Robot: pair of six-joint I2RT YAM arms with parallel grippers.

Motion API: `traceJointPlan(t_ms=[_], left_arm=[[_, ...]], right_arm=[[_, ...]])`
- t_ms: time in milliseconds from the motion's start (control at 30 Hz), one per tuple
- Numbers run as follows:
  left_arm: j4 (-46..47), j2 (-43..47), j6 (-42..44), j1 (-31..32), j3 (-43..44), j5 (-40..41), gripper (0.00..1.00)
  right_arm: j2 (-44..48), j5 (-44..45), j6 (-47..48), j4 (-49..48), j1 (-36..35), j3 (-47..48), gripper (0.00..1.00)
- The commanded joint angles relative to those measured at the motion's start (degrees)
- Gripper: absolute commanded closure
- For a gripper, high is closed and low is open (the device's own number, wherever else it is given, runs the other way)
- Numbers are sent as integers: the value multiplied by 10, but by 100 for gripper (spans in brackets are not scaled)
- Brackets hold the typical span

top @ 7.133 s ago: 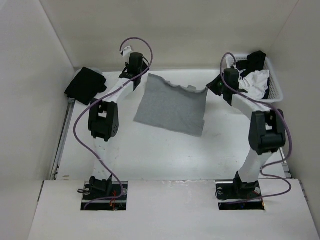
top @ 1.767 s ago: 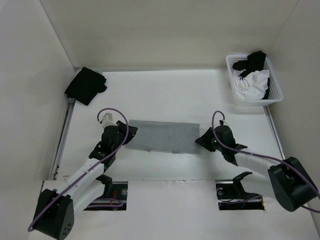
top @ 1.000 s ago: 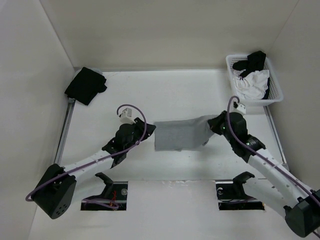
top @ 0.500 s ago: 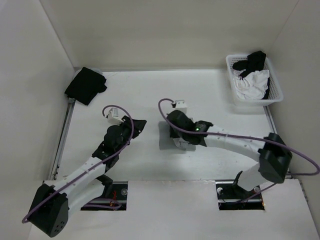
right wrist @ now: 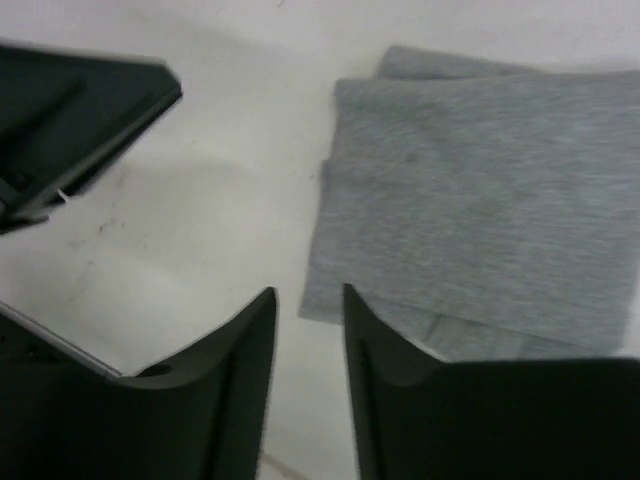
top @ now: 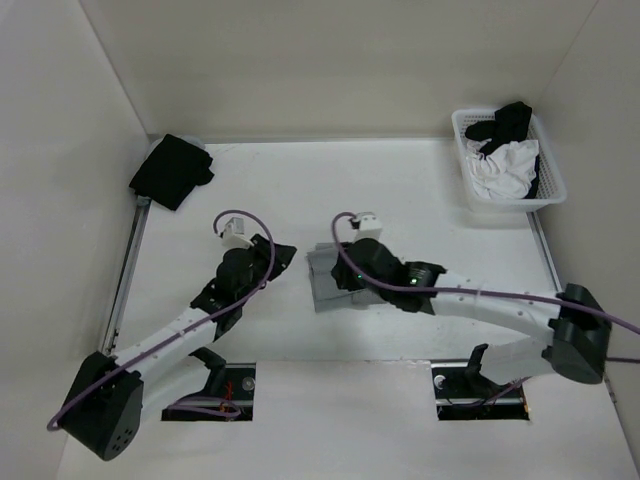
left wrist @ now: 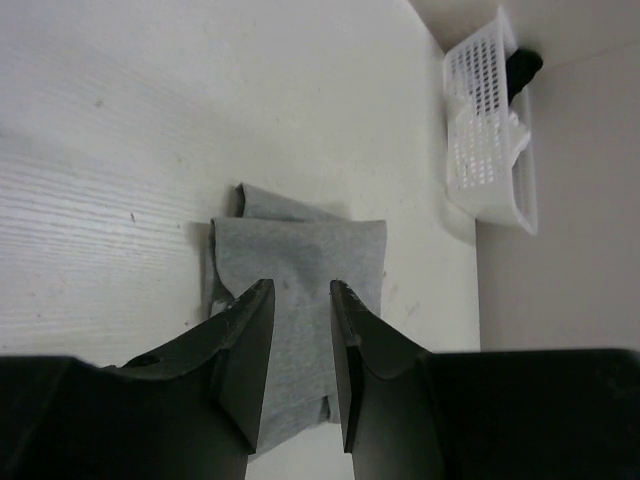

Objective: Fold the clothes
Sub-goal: Fold the tank top

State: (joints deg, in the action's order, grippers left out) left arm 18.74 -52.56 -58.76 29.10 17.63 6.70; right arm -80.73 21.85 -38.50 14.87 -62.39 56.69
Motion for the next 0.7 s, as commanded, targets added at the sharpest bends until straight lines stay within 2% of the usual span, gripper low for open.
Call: traceJointPlan(t_ms=[0,67,133,267,333,433,667], left_arm=[[56,-45,5,40,40,0,72],[76,-93,9,77,53,0,73],[91,-129,16,100,60,1,73],[101,-146,28,117,44,25,74],[112,-154,36,123,38,31,73],[125,-191,36,142,61,18,73],[161,-277,6,206,58,49,74]], right_arm=[[72,-12,-33,-77,49,-82,68],[97,-46,-47,-120,80,-142,87],[127,-68,-57,-170,107,-204,98],[190,-113,-77,-282,158,-309,99],[178,-176,-76,-326,201,-316,98],[118,-239,-64,-376,229,-279,97],[-64,-297,-73,-437,239,-198,97]])
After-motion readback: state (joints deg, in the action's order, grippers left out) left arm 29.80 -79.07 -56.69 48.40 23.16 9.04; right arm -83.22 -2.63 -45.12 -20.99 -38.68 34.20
